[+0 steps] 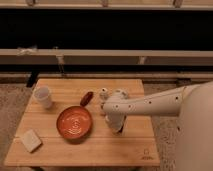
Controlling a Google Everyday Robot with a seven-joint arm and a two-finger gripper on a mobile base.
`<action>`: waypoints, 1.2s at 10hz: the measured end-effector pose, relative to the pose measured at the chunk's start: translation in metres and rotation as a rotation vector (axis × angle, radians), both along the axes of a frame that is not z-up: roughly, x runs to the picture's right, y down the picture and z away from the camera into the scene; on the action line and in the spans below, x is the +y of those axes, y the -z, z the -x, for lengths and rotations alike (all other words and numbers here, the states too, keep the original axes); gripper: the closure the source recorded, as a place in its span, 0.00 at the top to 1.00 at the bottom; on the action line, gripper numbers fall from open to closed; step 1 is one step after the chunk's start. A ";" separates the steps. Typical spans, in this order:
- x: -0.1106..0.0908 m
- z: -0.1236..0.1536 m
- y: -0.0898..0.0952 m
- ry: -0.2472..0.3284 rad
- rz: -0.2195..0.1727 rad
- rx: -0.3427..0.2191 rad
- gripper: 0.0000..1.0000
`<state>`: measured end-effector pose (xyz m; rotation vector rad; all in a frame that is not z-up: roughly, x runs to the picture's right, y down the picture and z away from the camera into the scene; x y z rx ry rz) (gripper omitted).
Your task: Push the eraser across the table
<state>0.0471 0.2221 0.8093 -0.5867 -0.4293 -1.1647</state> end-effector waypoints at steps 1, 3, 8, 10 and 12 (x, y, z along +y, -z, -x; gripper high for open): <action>-0.003 -0.002 -0.002 -0.001 -0.003 0.003 0.00; -0.013 -0.006 -0.006 -0.006 -0.010 0.010 0.00; -0.027 -0.016 -0.011 -0.015 -0.022 0.025 0.00; -0.021 -0.015 -0.001 -0.011 -0.027 0.013 0.00; -0.007 -0.012 0.011 -0.007 -0.026 0.003 0.00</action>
